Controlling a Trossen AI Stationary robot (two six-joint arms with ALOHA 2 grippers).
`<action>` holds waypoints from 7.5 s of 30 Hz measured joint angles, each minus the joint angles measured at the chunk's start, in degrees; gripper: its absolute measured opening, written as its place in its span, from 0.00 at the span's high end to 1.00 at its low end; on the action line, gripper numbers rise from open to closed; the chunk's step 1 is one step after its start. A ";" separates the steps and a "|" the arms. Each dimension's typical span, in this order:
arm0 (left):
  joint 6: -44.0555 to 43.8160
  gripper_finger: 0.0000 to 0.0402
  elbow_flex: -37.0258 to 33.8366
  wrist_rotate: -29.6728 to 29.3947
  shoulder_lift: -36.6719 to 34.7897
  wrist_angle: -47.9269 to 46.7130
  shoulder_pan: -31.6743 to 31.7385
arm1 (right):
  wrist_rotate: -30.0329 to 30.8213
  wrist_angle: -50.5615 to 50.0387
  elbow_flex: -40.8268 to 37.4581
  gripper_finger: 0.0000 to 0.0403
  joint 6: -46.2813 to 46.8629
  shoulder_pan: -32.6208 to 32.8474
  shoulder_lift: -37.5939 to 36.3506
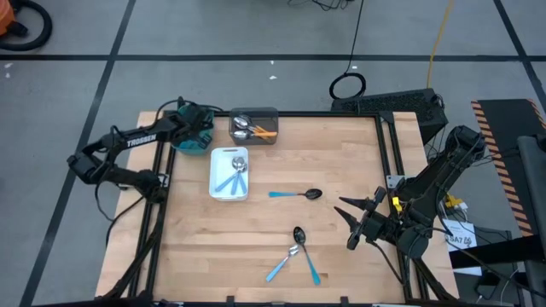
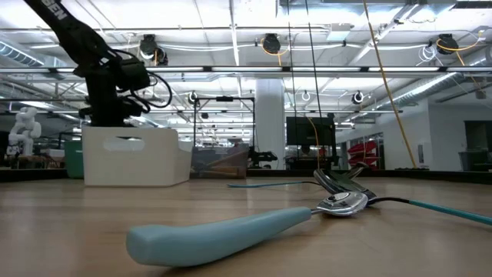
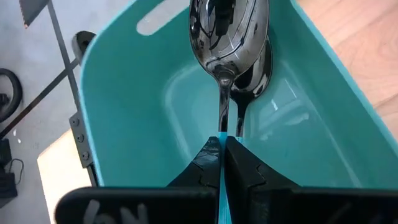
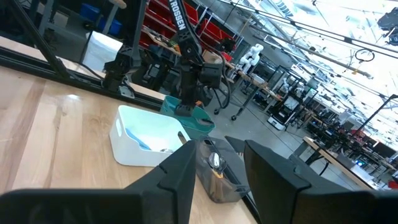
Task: Sort silverware by color (type)
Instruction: Put the bottom left blue spoon into the green bin, then put the light blue spoon into the white bin
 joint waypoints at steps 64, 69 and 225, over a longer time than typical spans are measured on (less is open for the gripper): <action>-23.68 0.78 26.32 -6.65 1.14 -24.36 -46.05 | -3.02 -7.99 0.00 0.68 12.54 0.02 0.00; -31.62 0.78 26.32 -13.86 1.43 -22.23 -59.60 | -3.02 -8.41 0.00 0.68 13.50 0.02 0.00; -61.11 0.78 76.48 -7.23 66.74 -19.74 -86.88 | -27.08 -15.34 0.00 0.68 70.68 2.67 17.94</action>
